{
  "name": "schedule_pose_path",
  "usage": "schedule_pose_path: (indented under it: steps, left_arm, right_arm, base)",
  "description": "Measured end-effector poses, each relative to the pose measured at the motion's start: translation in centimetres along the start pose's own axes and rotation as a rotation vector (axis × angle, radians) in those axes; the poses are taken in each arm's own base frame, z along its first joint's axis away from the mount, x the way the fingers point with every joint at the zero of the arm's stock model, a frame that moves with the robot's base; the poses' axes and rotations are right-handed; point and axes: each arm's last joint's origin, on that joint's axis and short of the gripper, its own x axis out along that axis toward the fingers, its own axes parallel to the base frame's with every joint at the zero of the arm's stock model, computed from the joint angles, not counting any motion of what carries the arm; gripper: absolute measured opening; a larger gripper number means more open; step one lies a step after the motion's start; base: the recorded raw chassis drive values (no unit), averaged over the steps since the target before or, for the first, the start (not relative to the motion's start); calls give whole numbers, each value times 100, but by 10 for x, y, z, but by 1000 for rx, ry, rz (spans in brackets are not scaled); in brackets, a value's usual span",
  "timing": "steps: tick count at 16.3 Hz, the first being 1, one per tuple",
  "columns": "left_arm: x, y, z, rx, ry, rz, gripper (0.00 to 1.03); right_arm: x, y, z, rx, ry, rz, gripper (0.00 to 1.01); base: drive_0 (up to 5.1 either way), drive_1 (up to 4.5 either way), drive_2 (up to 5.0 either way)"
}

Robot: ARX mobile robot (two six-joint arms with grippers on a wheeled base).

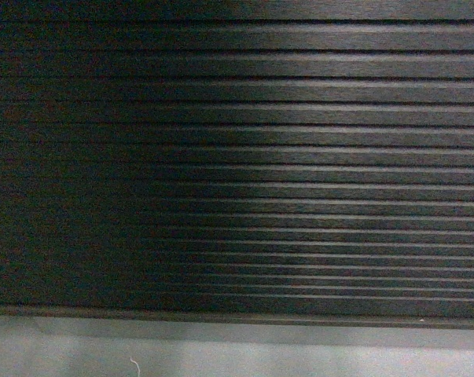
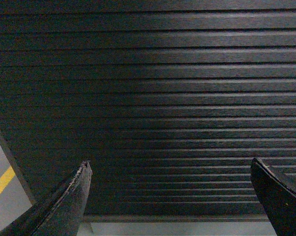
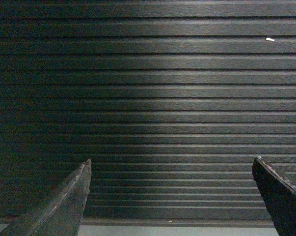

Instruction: Place dark red mango on scale at checkout

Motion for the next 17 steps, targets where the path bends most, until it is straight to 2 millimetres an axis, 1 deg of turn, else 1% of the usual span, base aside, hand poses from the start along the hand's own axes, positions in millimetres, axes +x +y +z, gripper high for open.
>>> schedule_pose_path:
  steps: [17]
  left_arm:
    - [0, 0, 0, 0, 0, 0, 98]
  right_arm:
    - [0, 0, 0, 0, 0, 0, 98]
  base:
    - [0, 0, 0]
